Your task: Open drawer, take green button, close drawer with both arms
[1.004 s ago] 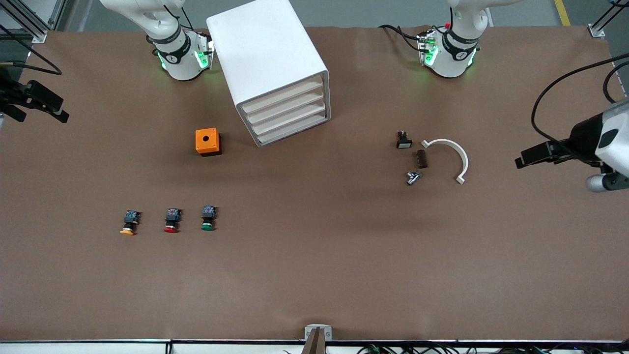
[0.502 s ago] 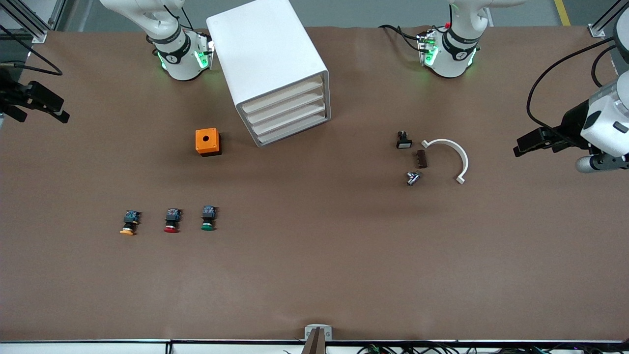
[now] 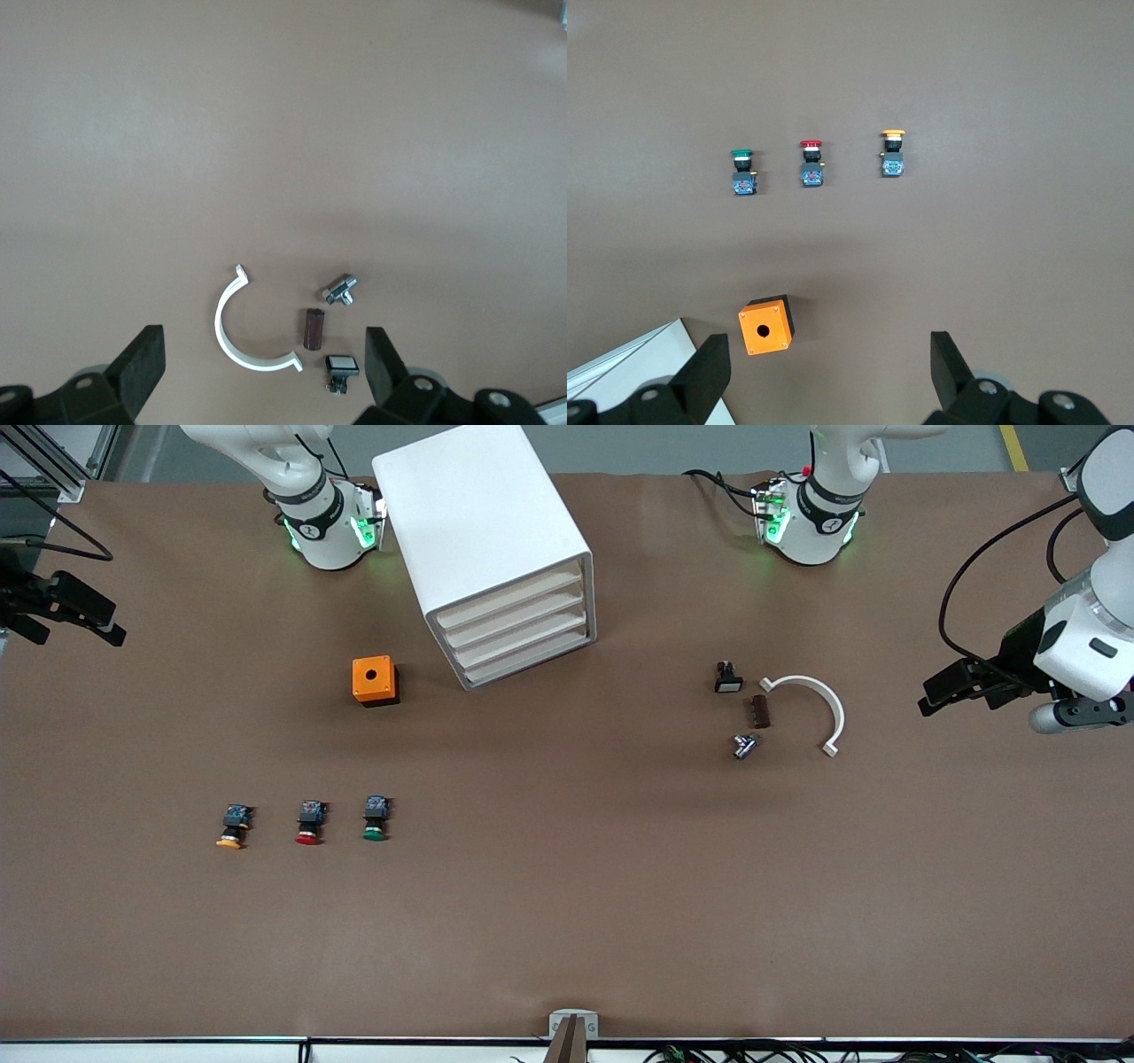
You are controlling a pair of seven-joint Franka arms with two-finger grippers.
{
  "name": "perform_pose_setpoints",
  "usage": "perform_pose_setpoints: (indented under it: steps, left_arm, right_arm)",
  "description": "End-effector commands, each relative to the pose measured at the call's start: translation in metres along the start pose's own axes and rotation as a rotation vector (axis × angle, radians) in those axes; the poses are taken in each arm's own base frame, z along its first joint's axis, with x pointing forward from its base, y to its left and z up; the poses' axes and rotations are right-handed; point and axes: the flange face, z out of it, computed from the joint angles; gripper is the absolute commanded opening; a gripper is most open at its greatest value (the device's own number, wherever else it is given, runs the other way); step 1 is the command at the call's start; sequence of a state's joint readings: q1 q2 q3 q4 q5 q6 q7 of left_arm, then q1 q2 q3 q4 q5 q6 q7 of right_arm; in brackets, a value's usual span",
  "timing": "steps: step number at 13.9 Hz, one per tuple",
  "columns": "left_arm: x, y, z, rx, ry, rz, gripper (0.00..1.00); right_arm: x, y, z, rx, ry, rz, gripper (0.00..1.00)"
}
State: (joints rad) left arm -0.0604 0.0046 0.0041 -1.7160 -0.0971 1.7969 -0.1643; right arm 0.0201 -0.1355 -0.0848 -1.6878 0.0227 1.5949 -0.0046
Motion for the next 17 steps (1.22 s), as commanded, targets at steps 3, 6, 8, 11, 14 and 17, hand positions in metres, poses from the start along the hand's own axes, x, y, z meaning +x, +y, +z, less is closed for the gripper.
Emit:
perform_pose_setpoints:
  steps: [3,6,8,11,14,17]
  left_arm:
    - [-0.004,0.001,-0.054,0.009,0.066,0.019,0.99]
    - [-0.008,0.001,-0.085,0.059,0.044,0.055,0.99]
    - [-0.008,0.0,-0.089,0.076,0.055,0.058,0.99]
    - [-0.004,0.001,-0.079,0.08,0.037,0.06,0.99]
    - [-0.004,0.001,-0.079,0.08,0.037,0.057,0.99]
    - [-0.004,0.0,-0.078,0.081,0.034,0.055,0.99]
  right_arm:
    - [-0.007,0.013,-0.003,0.009,0.003,0.02,1.0]
    - [-0.009,0.012,-0.002,0.003,-0.011,0.016,1.0]
    - [-0.01,0.009,-0.002,0.0,-0.021,0.012,1.0]
    - [-0.01,0.008,-0.002,-0.008,-0.021,0.006,1.0]
    - [-0.01,0.007,-0.003,-0.022,-0.02,0.001,1.0]
    - [-0.01,0.007,-0.003,-0.022,-0.02,0.001,1.0]
